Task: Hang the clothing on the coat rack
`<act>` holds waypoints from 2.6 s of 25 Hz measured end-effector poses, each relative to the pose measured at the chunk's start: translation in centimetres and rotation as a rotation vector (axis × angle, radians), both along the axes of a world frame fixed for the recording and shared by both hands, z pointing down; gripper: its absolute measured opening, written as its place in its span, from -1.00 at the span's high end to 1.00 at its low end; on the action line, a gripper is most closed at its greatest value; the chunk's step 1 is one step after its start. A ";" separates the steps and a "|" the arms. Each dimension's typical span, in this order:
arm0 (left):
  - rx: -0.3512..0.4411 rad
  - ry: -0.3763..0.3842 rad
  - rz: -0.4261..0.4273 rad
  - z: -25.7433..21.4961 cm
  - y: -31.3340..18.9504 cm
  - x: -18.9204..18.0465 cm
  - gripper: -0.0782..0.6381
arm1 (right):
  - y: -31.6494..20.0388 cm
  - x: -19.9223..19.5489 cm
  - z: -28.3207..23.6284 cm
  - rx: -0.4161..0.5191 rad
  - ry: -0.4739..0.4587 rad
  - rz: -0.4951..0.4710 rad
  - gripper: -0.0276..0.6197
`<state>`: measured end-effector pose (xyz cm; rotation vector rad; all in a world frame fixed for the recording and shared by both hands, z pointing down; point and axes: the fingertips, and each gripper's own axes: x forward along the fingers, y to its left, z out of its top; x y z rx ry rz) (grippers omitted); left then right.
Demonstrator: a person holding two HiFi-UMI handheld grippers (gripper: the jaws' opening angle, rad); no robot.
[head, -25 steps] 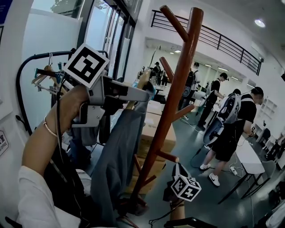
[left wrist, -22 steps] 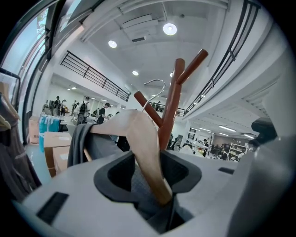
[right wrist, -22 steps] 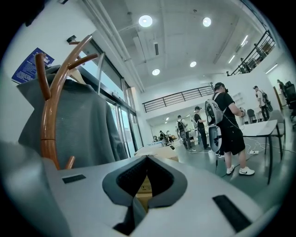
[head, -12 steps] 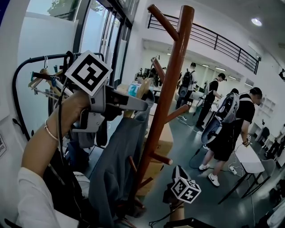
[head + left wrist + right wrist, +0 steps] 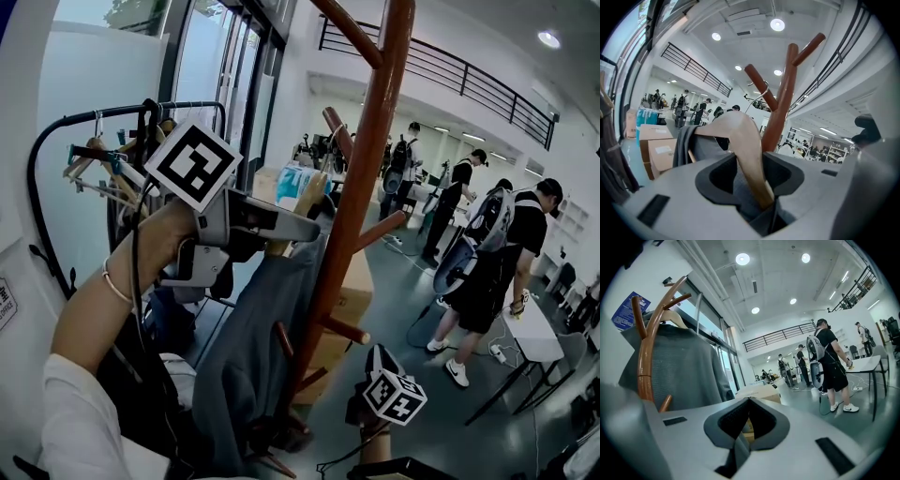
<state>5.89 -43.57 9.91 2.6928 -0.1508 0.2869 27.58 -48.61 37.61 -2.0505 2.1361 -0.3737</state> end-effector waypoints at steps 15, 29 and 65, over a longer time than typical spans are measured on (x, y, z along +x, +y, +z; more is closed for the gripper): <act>0.003 0.034 0.036 2.3 0.7 1.1 0.39 | 0.1 -0.8 0.5 -0.026 0.012 -0.023 0.84; 0.310 0.012 -0.047 0.9 0.8 -1.2 0.40 | 0.7 -3.0 0.9 -0.045 0.017 -0.035 0.84; 0.548 0.256 -0.555 4.1 10.3 -12.3 0.47 | 5.8 -10.7 4.3 -0.110 0.039 -0.080 0.84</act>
